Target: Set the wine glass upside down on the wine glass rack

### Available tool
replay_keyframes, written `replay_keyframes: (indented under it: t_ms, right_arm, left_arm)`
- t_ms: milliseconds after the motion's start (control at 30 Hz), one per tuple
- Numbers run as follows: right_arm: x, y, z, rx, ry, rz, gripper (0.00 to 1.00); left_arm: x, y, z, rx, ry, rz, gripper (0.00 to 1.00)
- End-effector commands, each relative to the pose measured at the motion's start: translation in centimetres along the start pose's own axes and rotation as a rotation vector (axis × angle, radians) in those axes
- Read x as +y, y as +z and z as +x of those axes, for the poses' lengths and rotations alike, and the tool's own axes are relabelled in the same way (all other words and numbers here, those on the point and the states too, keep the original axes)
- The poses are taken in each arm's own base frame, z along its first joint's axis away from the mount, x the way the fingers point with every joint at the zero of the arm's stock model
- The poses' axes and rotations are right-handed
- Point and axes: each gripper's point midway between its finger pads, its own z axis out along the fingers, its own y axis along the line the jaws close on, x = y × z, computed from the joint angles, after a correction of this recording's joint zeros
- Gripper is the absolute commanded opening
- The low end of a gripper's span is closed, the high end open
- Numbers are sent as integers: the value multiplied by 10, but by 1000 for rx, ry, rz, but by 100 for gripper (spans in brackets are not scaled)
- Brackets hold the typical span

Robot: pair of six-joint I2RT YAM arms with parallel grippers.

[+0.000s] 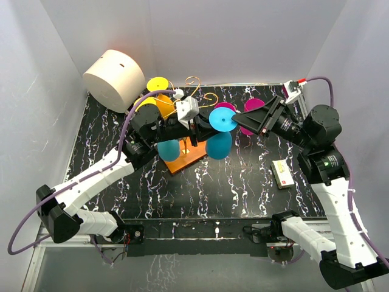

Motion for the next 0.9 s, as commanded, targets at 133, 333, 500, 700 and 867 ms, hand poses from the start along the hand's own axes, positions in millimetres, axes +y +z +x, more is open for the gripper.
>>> replay_keyframes:
  t_ms: [133,333,500,700,867]
  right_arm:
    - [4,1,0,-23,-18,-67,19]
    - [1,3,-4,-47,-5,-50,0]
    - [-2,2,-10,-84,3,-22,0]
    - [-3,0,-9,-88,8,-4,0]
    - [-10,-2,-9,-105,20,19,0]
  left_arm:
    - [-8,-2,-44,-120,56,30,0]
    - [-9,-8,-42,-120,-62,-2,32]
    - [-21,-22,-38,-127,-240,-21,57]
    - [-17,-50,-34,-111,-450,-191,60]
    - [-1,-57,-41,-155,-742,-346,62]
